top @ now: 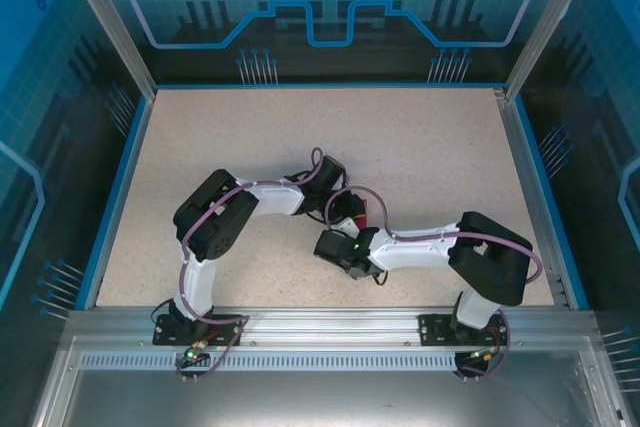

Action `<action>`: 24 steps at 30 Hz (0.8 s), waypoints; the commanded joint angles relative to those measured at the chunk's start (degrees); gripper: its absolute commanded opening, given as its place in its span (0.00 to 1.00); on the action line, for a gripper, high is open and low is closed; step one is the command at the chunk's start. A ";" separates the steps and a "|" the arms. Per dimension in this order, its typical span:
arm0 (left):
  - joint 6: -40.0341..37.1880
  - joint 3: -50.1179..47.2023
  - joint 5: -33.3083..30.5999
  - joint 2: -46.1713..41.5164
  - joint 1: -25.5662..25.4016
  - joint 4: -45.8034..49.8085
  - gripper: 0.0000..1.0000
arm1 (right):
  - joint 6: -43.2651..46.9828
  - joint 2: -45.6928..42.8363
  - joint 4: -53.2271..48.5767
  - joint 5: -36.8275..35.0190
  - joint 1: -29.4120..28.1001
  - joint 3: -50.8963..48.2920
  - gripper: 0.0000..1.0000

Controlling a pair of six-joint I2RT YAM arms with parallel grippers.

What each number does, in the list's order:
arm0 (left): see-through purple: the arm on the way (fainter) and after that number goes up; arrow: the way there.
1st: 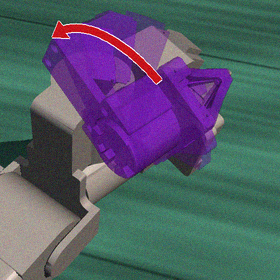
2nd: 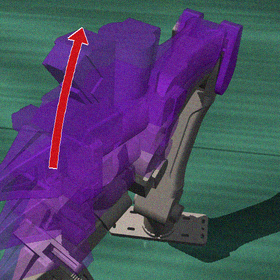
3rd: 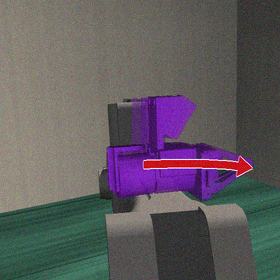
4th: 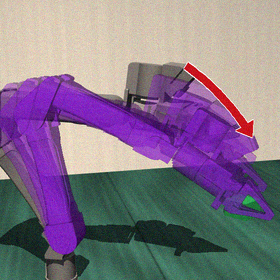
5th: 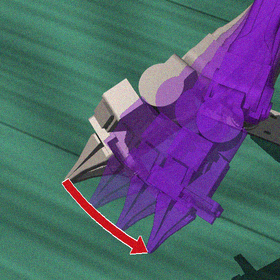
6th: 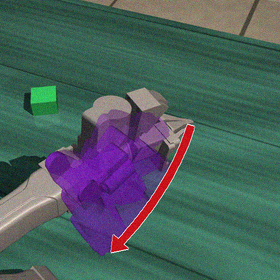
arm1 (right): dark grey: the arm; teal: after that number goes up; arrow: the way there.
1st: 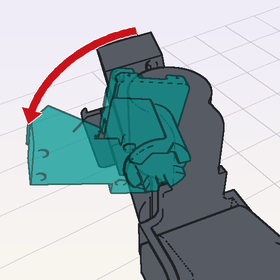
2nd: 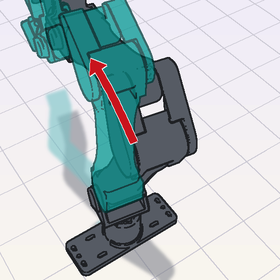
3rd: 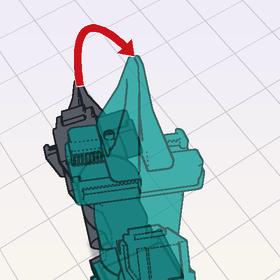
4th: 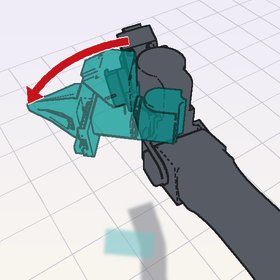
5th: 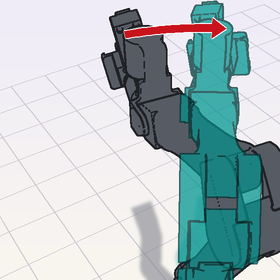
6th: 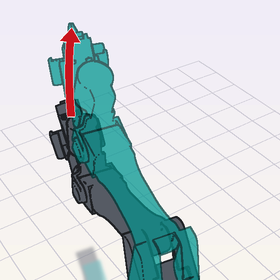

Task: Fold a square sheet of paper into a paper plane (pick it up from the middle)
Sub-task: Fold the wing for the fifth time at the center of the table.

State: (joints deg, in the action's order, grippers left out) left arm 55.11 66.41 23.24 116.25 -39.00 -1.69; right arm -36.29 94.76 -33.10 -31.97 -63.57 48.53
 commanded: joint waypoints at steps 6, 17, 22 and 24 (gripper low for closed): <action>-1.27 0.30 -0.38 1.95 -0.54 5.89 0.29 | -1.33 -18.03 7.57 14.11 6.82 -8.12 0.30; -1.12 0.36 -0.17 2.37 -0.56 5.82 0.29 | -7.86 -29.41 26.94 53.90 32.93 -22.79 0.17; -1.21 0.32 -0.13 2.39 -0.53 5.92 0.29 | -10.92 -24.94 31.00 59.70 34.76 -23.09 0.15; -1.08 0.33 -0.17 2.47 -0.60 5.84 0.29 | -11.35 -22.41 31.77 61.11 36.28 -23.39 0.11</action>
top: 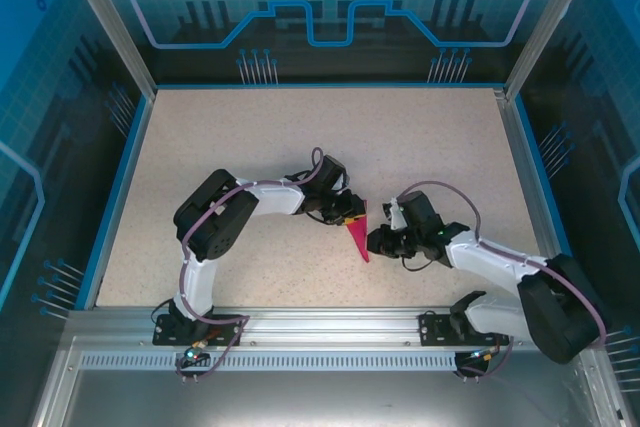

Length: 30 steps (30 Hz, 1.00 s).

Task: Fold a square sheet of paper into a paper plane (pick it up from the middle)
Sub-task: Fold the wing for the fifth time at the center of the table.

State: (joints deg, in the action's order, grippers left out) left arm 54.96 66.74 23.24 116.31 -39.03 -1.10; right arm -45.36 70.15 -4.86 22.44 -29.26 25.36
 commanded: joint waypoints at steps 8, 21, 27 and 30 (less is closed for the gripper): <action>-1.13 0.06 -0.04 2.31 -0.54 5.57 0.29 | -7.83 11.15 18.51 16.52 7.26 -4.92 0.11; -1.17 -0.03 -0.13 2.00 -0.52 5.67 0.29 | -5.17 16.27 15.22 16.67 7.56 -3.66 0.07; -1.17 -0.12 -0.23 1.99 -0.46 5.87 0.28 | -4.74 16.50 14.09 16.11 7.55 -3.92 0.11; -1.23 -0.12 -0.22 2.04 -0.49 5.92 0.28 | -4.16 14.28 12.32 15.67 7.55 -3.52 0.15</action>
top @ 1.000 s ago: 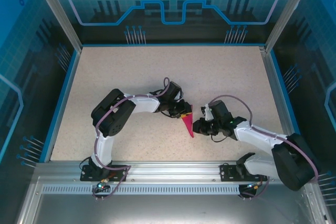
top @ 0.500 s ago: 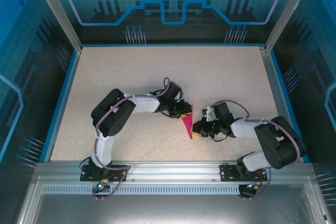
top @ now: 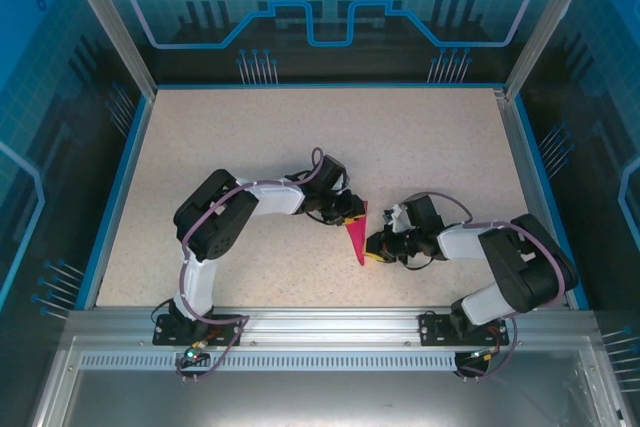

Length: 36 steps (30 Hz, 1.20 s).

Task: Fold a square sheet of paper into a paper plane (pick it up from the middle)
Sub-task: Fold the wing for the fifth time at the center of the table.

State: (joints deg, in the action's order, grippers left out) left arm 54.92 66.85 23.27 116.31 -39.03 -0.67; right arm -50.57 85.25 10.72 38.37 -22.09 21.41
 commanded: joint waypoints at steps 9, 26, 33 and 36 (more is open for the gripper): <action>-1.13 -0.29 -0.24 1.92 -0.47 5.57 0.28 | 2.71 -8.64 -11.10 -4.43 0.14 2.56 0.14; -0.78 -0.29 -0.06 1.73 -0.53 4.81 0.28 | -2.93 2.79 -2.79 -7.90 -5.24 9.86 0.12; -0.80 -0.14 0.19 1.83 -0.53 4.29 0.28 | -2.10 8.27 -2.21 -9.54 -4.59 7.08 0.10; -0.96 -0.05 0.54 1.81 -0.46 3.75 0.29 | -1.54 8.79 -3.19 -10.20 -4.30 6.37 0.09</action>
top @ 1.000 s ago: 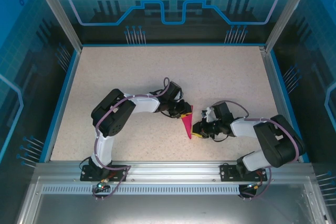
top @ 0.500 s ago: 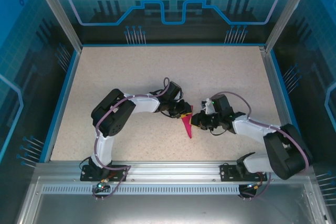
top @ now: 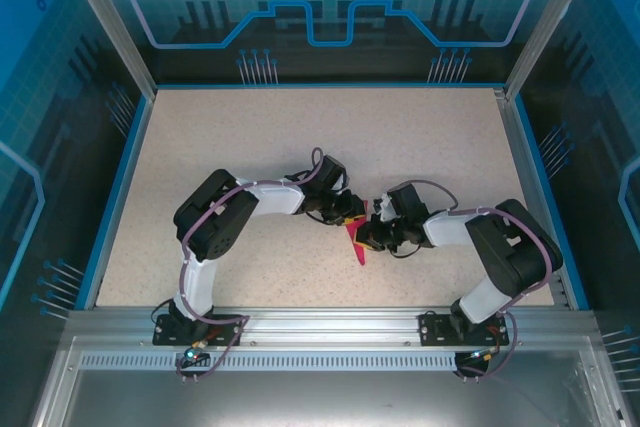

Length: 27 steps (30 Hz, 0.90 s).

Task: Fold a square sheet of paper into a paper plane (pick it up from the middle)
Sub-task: Fold the wing for the fifth time at the center of the table.

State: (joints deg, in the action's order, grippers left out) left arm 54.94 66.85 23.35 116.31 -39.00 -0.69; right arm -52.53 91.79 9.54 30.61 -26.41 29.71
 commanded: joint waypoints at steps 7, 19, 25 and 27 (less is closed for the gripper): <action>-2.63 1.90 1.00 1.55 -0.52 4.36 0.30 | 1.91 1.79 -4.59 -2.37 1.25 -1.73 0.08; 0.93 -1.02 0.04 0.38 -0.51 1.09 0.30 | 1.26 1.50 -3.49 -0.54 1.02 2.91 0.09; -3.33 1.21 -0.39 -1.99 0.65 1.69 0.35 | 4.56 4.38 -9.75 -4.01 2.28 1.17 0.04; -4.98 1.11 0.05 -3.57 1.57 0.06 0.39 | 5.45 4.23 -11.24 -4.74 2.76 0.96 0.04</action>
State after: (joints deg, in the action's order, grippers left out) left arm 53.06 67.35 23.44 115.90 -38.68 -0.38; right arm -49.67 93.45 6.15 31.90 -25.04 32.05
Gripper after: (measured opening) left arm 0.378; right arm 0.056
